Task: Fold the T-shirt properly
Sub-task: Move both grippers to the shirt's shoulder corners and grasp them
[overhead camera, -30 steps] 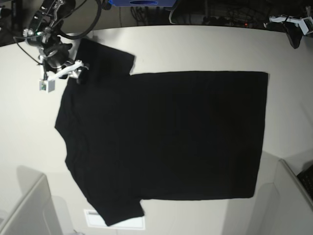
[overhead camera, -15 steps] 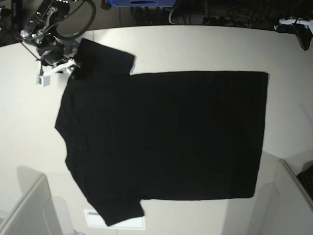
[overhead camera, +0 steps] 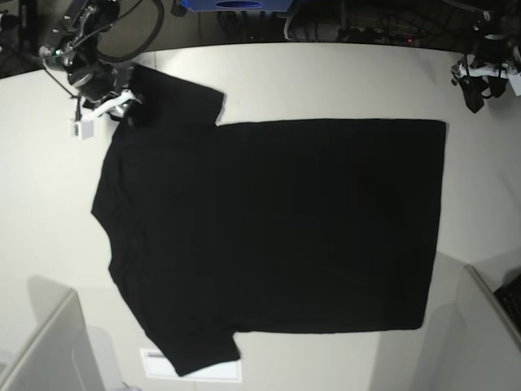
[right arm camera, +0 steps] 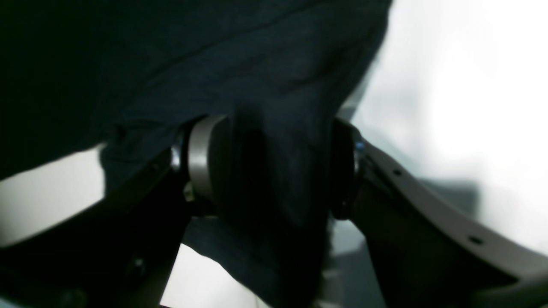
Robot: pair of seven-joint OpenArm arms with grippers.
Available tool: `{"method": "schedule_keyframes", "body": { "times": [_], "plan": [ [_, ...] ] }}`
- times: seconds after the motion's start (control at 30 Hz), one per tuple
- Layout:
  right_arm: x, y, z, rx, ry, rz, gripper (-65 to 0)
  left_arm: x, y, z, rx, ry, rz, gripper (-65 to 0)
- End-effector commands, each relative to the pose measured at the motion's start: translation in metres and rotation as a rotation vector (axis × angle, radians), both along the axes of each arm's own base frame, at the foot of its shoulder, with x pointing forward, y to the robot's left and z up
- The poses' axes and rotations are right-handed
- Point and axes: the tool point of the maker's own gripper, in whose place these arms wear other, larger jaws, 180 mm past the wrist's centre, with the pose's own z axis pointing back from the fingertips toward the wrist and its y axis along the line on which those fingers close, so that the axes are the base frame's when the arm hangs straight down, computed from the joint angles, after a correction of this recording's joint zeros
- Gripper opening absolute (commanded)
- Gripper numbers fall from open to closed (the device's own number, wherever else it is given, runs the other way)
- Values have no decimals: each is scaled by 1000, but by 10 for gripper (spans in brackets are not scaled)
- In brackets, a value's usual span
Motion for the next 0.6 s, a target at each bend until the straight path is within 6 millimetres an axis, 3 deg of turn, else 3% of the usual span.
{"method": "schedule_keyframes", "body": {
  "times": [0.0, 0.13, 0.2, 0.27, 0.57],
  "plan": [
    [-33, 1, -25, -26, 177, 42, -333, 6, 1, 5, 6, -20, -24, -260],
    [-35, 1, -31, -13, 193, 37, -365, 26, -16, -5, -65, -29, -94, -262],
    [-34, 1, -34, -4, 197, 31, -476, 28, -18, -12, -90, -22, -84, -262],
    [-37, 4, -37, 6, 209, 33, -632, 28, -15, -21, -108, -10, -66, -262],
    [-34, 5, -38, 13, 210, 34, -650, 42, -5, -45, -171, -21, -1, -262]
  ]
}}
